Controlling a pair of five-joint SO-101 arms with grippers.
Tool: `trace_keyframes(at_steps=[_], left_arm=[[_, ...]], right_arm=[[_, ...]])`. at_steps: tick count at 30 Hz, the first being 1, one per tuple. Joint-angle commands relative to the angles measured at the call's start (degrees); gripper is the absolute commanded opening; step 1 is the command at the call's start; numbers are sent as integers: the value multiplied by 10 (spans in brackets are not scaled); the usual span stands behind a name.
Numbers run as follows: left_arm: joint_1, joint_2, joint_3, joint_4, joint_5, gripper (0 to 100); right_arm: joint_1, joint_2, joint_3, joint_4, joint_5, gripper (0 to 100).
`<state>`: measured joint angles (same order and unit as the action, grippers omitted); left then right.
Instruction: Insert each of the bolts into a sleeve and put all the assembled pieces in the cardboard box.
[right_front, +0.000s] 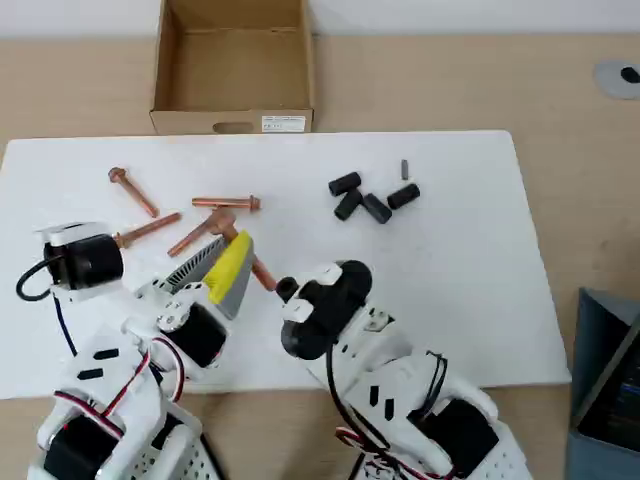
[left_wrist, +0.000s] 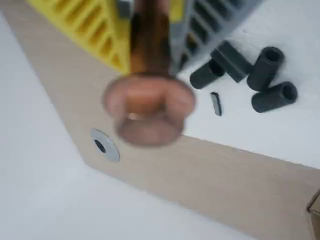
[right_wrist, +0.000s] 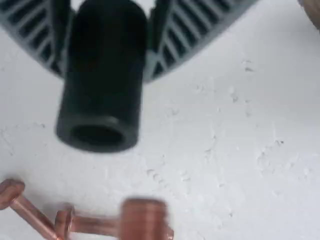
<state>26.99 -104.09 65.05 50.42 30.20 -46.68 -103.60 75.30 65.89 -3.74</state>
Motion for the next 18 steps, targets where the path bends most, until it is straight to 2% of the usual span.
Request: trace_keyframes(at_steps=[1,10,18], left_arm=[[15,-3,8,-18,4,2],[22,-3,64,-74,4,2],[22,-4,84,-78,3,2]], right_arm=[[-7,-65,-1,-18,-2,9],[-7,-65,-2,-18,-1,9],[-7,-66,-5,-18,-1,9]])
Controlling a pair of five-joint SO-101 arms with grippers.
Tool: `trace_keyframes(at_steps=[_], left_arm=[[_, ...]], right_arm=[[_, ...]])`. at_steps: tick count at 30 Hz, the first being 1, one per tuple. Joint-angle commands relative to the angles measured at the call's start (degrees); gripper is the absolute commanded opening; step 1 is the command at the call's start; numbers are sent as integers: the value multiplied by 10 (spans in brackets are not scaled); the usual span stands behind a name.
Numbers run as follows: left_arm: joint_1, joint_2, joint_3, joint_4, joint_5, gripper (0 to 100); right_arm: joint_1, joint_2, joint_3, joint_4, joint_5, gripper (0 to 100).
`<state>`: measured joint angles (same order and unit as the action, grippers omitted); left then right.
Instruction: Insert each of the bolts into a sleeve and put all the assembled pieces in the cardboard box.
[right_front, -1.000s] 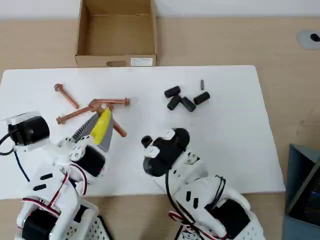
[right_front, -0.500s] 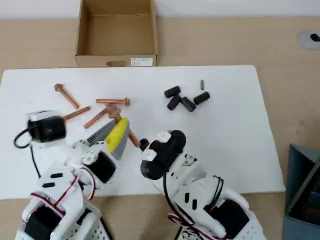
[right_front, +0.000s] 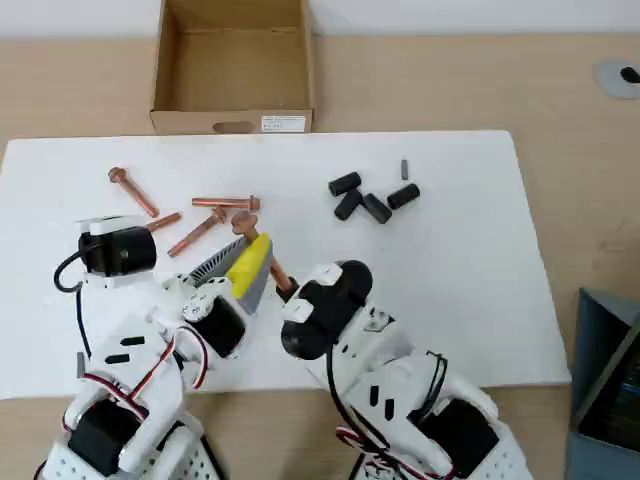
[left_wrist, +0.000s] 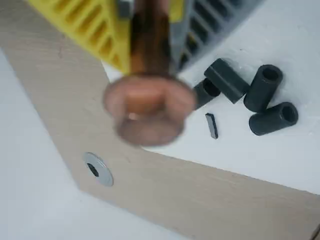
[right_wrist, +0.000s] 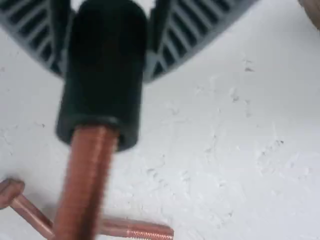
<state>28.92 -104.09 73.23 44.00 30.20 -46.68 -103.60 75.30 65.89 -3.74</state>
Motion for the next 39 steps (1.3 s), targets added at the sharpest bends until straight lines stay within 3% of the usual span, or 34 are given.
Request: trace_keyframes(at_steps=[1,7,15,25,31,39], left_arm=[[3,-4,5,-12,2,2],[11,-4,-1,13,1,2],[88,-4,-52,132,0,2],[105,-3,-50,162,-13,6],[66,-1,-50,181,-38,219],[38,-1,-84,212,-38,214]], right_arm=[[-7,-66,-5,-18,-1,9],[-7,-66,-6,-18,-1,9],[-7,-66,-6,-19,-1,9],[-6,-66,-3,-41,-1,9],[-6,-66,-3,-41,-1,9],[-5,-66,-1,-39,-1,9]])
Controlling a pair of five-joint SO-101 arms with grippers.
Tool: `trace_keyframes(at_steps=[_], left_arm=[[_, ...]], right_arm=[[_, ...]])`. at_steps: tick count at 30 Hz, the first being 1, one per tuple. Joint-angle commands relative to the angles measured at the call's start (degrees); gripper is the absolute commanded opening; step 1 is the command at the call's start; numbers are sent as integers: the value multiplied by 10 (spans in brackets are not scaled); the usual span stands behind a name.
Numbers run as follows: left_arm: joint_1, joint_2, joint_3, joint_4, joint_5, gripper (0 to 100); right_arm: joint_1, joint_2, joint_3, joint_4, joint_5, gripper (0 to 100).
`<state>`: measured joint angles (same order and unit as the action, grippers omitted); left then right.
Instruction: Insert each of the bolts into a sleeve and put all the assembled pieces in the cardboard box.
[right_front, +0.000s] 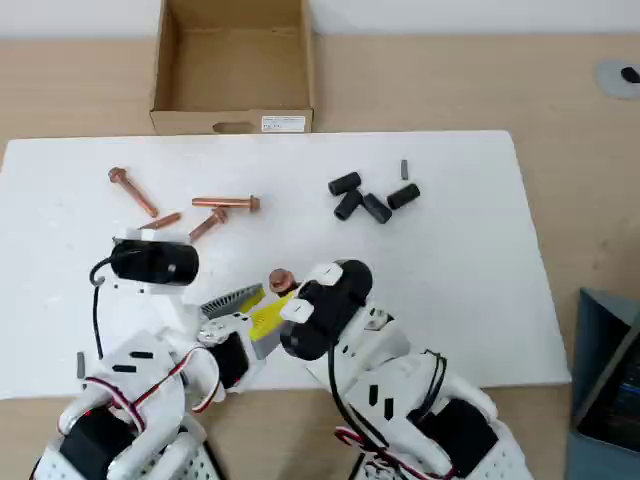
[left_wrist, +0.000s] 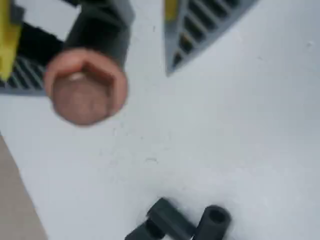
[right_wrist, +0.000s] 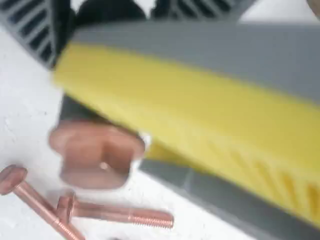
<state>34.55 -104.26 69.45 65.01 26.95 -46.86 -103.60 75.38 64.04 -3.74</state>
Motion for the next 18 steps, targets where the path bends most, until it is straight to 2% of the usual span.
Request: trace_keyframes(at_steps=[1,7,11,12,18], left_arm=[[-25,0,-56,2,-5,214],[-76,0,-116,4,-39,187],[-130,-2,-142,4,-81,16],[-148,-2,-143,4,-95,0],[-270,-2,-113,33,-187,2]], right_arm=[[-3,-66,-2,-19,-2,9],[-1,-66,4,-20,-4,9],[22,-66,9,-23,-5,9],[34,-65,9,-23,-5,9],[98,-63,-3,-23,-4,9]])
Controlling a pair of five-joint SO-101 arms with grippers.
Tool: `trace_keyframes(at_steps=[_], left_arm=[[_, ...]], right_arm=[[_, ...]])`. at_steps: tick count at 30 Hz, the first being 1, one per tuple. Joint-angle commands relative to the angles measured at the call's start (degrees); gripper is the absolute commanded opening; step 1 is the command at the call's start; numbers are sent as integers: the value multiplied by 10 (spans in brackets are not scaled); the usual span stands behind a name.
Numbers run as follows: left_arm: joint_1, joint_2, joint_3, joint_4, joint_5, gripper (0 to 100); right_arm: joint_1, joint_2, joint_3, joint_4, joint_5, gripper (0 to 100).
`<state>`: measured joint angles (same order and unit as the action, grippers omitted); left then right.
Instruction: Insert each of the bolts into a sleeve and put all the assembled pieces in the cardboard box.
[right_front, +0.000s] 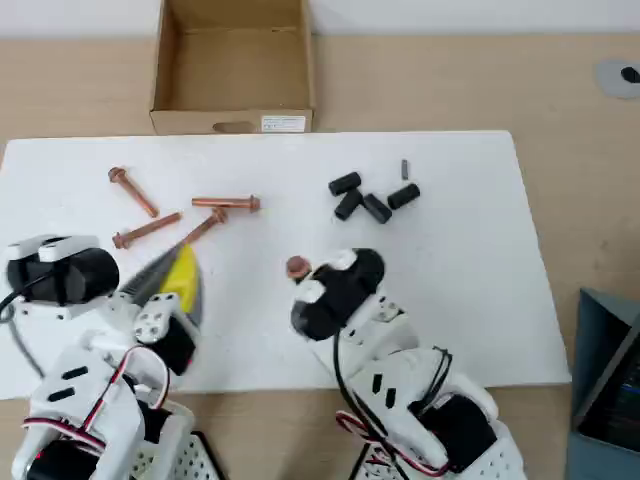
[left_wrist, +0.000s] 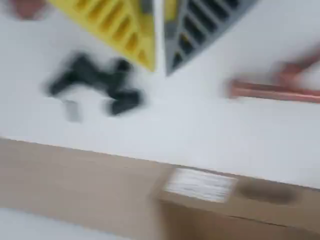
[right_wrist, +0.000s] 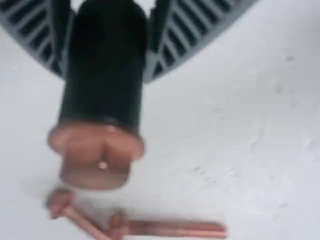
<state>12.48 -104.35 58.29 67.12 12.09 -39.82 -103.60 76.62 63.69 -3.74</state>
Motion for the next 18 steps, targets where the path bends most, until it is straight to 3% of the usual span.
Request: trace_keyframes(at_steps=[1,10,18], left_arm=[[-67,-1,11,18,-55,2],[-209,-1,166,39,-121,2],[-228,-1,273,38,-121,2]], right_arm=[[31,-62,-23,-19,-5,9],[51,-60,-62,-19,-5,9],[78,61,-145,-56,-5,9]])
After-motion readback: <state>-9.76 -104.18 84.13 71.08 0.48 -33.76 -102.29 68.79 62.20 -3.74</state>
